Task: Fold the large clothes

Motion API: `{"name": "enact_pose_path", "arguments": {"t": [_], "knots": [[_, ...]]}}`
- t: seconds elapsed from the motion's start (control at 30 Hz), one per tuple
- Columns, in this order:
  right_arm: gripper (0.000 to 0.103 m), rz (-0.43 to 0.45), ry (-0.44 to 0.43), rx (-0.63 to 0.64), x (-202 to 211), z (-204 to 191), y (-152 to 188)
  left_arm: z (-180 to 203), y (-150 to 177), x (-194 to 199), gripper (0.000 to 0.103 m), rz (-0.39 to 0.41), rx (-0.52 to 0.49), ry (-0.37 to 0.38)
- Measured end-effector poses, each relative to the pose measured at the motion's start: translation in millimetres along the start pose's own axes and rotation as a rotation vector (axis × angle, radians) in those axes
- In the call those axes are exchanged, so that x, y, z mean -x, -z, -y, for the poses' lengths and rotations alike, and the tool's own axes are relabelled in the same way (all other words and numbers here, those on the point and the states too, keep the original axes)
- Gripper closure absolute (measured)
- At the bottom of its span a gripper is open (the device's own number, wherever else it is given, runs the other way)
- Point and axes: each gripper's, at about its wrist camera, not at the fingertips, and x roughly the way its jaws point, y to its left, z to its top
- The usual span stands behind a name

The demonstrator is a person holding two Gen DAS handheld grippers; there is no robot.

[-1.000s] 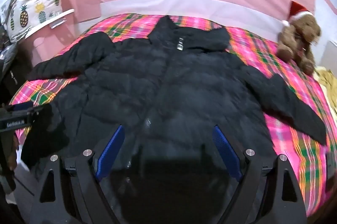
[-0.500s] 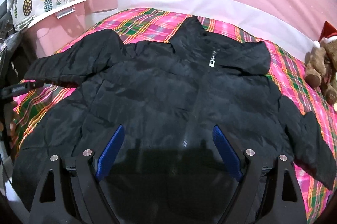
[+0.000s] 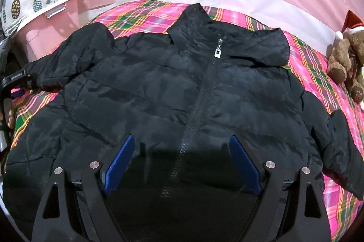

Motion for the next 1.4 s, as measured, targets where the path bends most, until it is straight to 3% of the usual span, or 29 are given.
{"name": "enact_pose_path", "arguments": {"t": [0.1,0.2,0.27,0.37,0.7,1.0,1.23,1.4], "knots": [[0.018,-0.004,0.01,-0.012,-2,5,2,2,-4,-3,0.014,0.027,-0.017,-0.014],[0.018,-0.004,0.022,-0.029,-1,12,5,4,-10,-5,0.04,0.035,-0.031,-0.006],[0.018,-0.001,0.026,-0.041,1,17,7,5,-14,-7,0.069,0.028,-0.026,0.031],[0.018,0.006,0.03,-0.055,6,23,10,12,-21,0,0.084,0.045,-0.045,0.025],[0.018,0.031,0.041,-0.103,30,49,22,58,-52,83,0.089,0.163,-0.133,0.132],[0.018,0.088,0.087,-0.13,58,82,27,141,-49,154,0.089,0.224,-0.275,0.276],[0.018,0.115,0.091,-0.2,77,112,39,219,-15,177,0.09,0.176,-0.398,0.432],[0.018,0.122,0.08,-0.266,81,134,52,275,26,164,0.09,0.085,-0.504,0.528]]}}
